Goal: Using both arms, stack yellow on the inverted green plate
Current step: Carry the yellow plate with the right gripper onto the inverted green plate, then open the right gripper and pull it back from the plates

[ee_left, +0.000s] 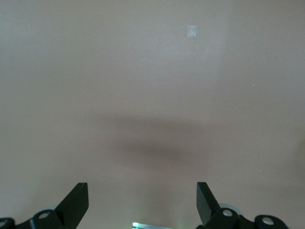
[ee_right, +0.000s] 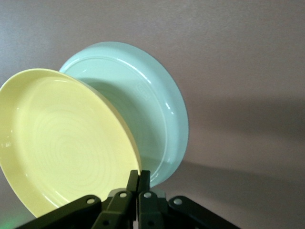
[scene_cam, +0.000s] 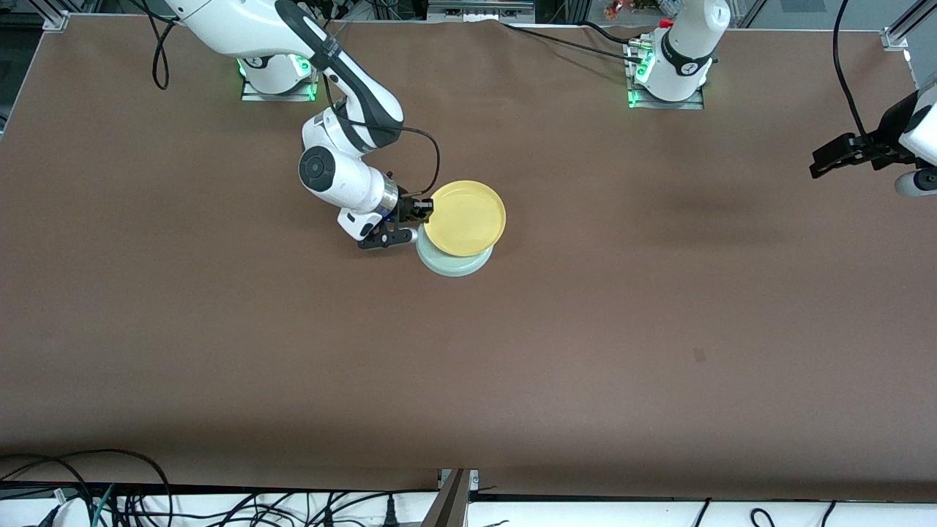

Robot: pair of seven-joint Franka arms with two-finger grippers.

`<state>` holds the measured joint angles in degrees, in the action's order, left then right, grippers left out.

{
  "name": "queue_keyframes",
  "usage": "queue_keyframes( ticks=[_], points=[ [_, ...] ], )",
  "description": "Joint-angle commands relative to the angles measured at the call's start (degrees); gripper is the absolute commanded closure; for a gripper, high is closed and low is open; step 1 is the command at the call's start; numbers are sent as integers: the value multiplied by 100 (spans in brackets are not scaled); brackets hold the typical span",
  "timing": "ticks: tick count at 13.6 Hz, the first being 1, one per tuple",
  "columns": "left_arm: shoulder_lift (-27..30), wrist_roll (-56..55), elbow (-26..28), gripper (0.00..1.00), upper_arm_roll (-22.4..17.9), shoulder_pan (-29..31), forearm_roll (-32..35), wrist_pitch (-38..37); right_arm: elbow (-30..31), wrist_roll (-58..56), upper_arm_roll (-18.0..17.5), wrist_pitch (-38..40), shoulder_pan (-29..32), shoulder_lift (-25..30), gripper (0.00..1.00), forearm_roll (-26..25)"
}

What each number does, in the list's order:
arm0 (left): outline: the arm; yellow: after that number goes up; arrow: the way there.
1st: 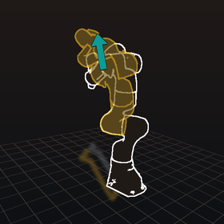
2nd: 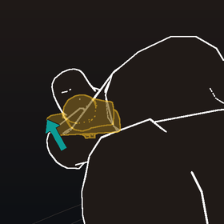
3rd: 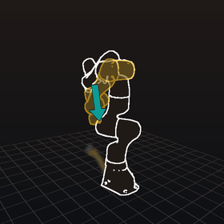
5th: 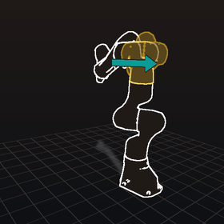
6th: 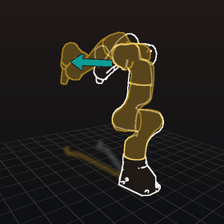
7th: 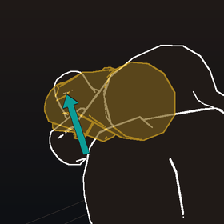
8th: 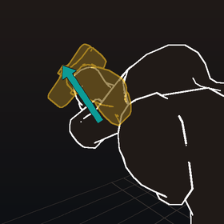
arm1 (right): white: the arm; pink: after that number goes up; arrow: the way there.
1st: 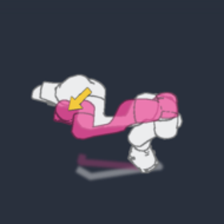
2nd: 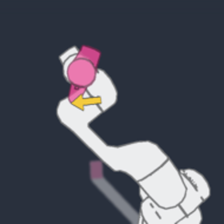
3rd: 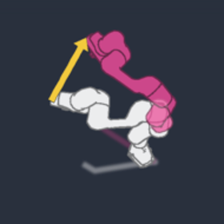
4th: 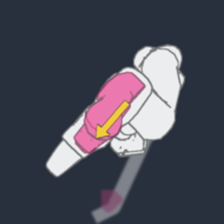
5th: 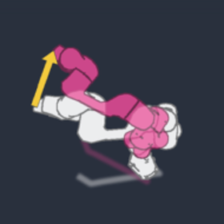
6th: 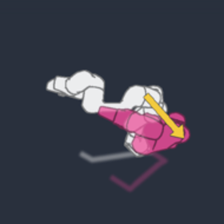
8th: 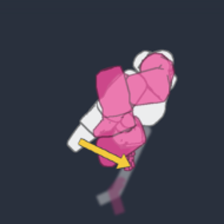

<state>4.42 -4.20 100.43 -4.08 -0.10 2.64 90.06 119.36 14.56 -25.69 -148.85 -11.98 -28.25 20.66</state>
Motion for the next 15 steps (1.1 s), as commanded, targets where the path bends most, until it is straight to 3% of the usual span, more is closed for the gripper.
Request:
queue_keyframes(
  ticks=[1, 5, 8, 12, 13, 14, 15],
  points=[
    [51, 103, -206, 0, 57, 28, -97, 12, 96, -49, 29, -257, 12, -31, 100, 60],
    [-344, 86, -716, 0, 101, -60, -106, -15, 105, -128, 116, -267, 20, -110, 100, 17],
    [-433, 94, -805, 0, 162, -183, -97, 3, 114, -128, 178, -293, -6, -128, 100, 17],
    [-810, -19, -919, 0, 557, -183, -53, 20, 105, -120, 178, -477, -32, -268, 100, 17],
    [-898, -28, -937, 0, 558, -183, -45, 12, 70, -24, 178, -486, -32, -295, 59, 25],
    [-899, -29, -937, 0, 558, -175, -71, 12, 53, -40, 178, -495, -15, -312, 1, 17],
    [-899, -20, -937, 0, 558, -175, -71, 20, -35, -49, 187, -487, 11, -295, 0, 17]
  ],
)
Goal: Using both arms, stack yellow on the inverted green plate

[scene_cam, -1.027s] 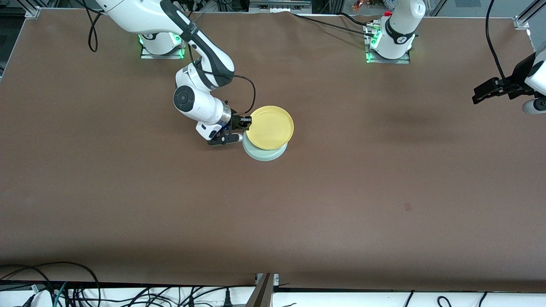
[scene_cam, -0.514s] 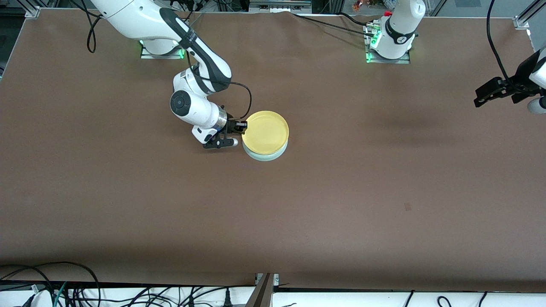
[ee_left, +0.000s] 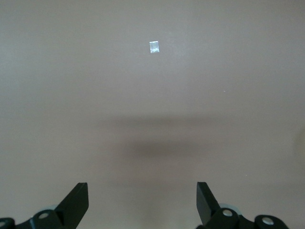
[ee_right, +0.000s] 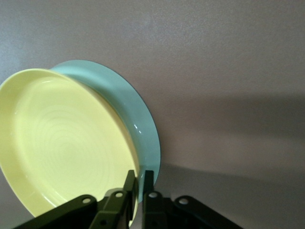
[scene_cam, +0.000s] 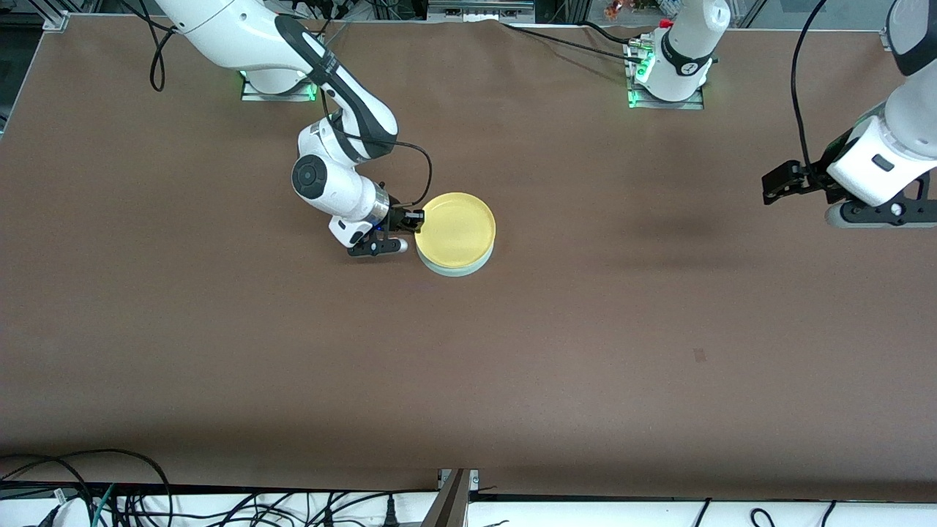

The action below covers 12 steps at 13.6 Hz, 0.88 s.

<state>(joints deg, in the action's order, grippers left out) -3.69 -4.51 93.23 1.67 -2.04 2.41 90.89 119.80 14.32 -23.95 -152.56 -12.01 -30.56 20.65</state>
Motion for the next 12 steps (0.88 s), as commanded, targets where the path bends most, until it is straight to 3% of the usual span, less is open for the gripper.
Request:
queue_keyframes(
  ticks=[1, 3, 7, 12],
  points=[
    [-88, 11, -226, 0, -17, 28, -56, -63, -158, -35, 13, -72, 41, 5, 0, 18],
    [-79, 20, -226, 0, -17, 19, -56, -63, -325, -35, 117, 234, 41, 356, 0, 18],
    [-88, 20, -411, 0, -17, 19, -65, -72, -1676, -105, 1047, 2735, 41, 630, 0, -183],
    [-96, 29, -420, 0, -17, 72, -82, -63, -2855, -631, 2058, 4575, 59, 621, 0, -1614]
  ],
)
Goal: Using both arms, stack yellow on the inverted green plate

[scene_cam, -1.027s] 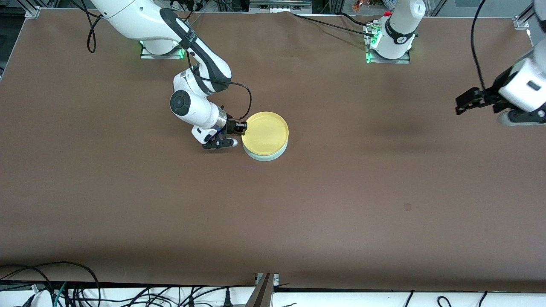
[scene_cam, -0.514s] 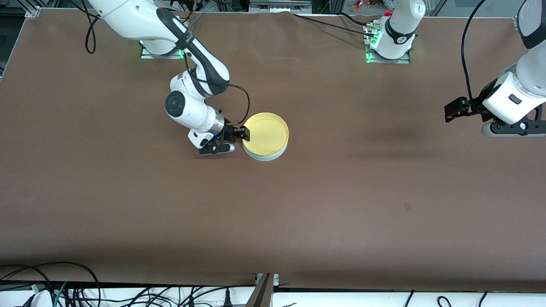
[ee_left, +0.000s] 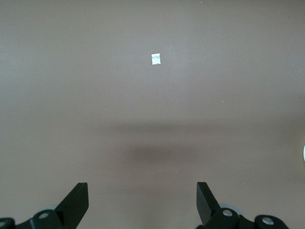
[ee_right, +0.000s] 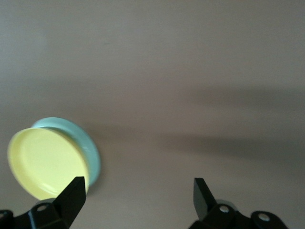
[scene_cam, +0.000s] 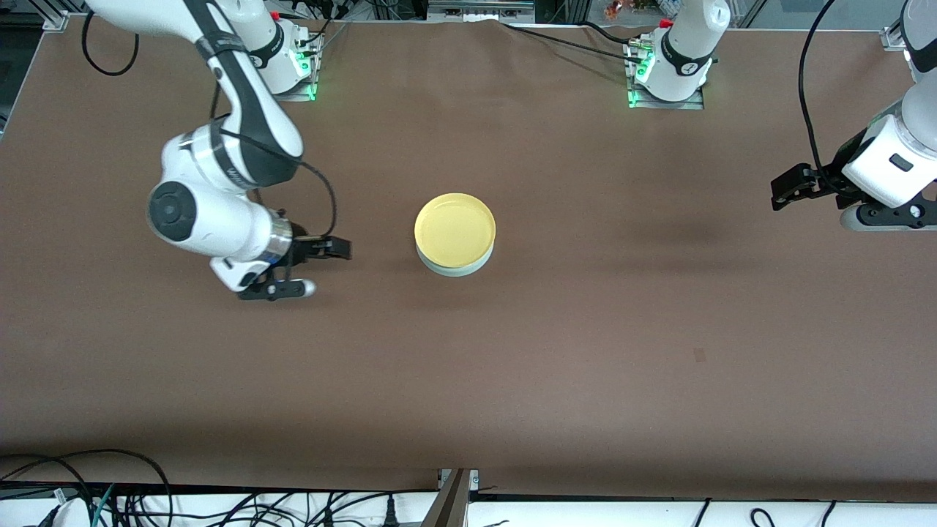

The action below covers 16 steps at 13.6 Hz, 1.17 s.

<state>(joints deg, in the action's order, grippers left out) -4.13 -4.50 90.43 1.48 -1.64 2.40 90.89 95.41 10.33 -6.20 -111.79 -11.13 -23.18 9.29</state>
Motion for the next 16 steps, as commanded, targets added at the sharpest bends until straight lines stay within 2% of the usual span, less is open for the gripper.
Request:
queue_keyframes(
  ticks=[1, 5, 9, 12, 16],
  points=[
    [-53, 28, -149, 0, 2, 32, -100, -63, -601, -442, 513, 727, -30, -108, 0, -655],
    [-71, 28, -149, 0, -7, 76, -284, -63, -1357, -1313, 1383, 1807, -30, 24, 0, -639],
    [-71, 20, -149, 0, -7, 67, -284, -63, -1631, -1561, 2104, 2214, -39, 191, 0, -569],
    [-71, 20, -149, 0, -7, 67, -284, -72, -1596, -1482, 1992, 2267, -30, 664, 0, -683],
    [-71, 20, -149, 0, -7, 58, -284, -72, -1087, -1482, 1737, 2320, 145, 1524, 0, -1043]
  ],
)
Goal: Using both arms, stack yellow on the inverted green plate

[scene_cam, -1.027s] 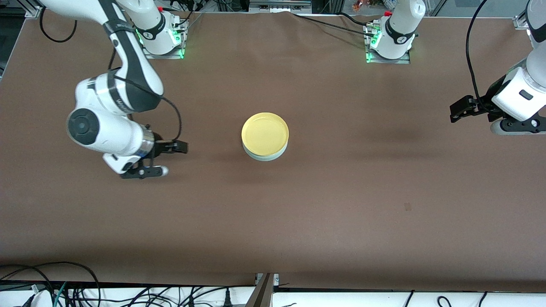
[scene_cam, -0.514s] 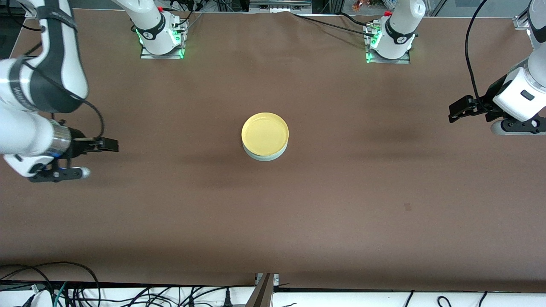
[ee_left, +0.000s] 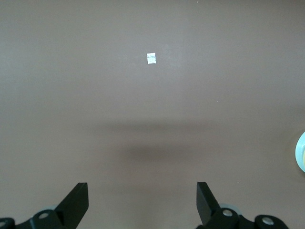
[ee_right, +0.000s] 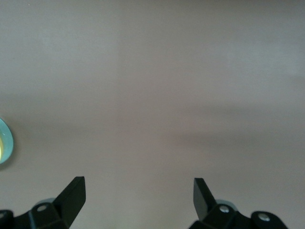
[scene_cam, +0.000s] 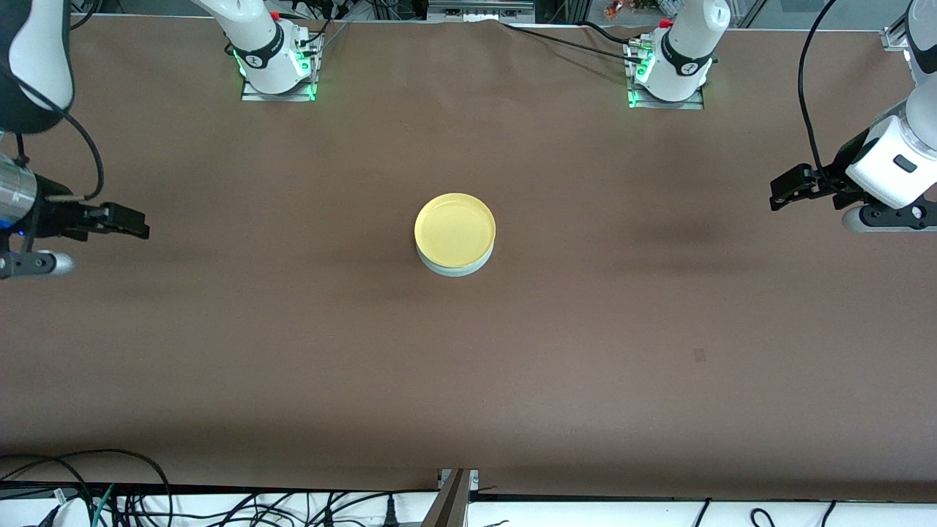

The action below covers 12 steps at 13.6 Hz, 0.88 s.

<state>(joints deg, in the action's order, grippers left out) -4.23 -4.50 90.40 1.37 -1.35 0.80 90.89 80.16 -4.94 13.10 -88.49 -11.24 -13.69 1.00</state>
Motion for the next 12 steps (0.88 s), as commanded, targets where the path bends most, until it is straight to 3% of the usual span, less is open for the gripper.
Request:
queue_keyframes(
  ticks=[1, 5, 12],
  points=[
    [-60, 20, -146, 0, 3, 21, -124, -71, 683, 81, -203, -80, 235, 813, 0, -197],
    [-60, 20, -137, 0, 3, 30, -124, -80, 1054, 29, -431, 76, 385, 1351, 0, -231],
    [-60, 20, -146, 0, 3, 12, -124, -80, 536, -33, -432, 569, 447, 904, 0, -337]
  ],
)
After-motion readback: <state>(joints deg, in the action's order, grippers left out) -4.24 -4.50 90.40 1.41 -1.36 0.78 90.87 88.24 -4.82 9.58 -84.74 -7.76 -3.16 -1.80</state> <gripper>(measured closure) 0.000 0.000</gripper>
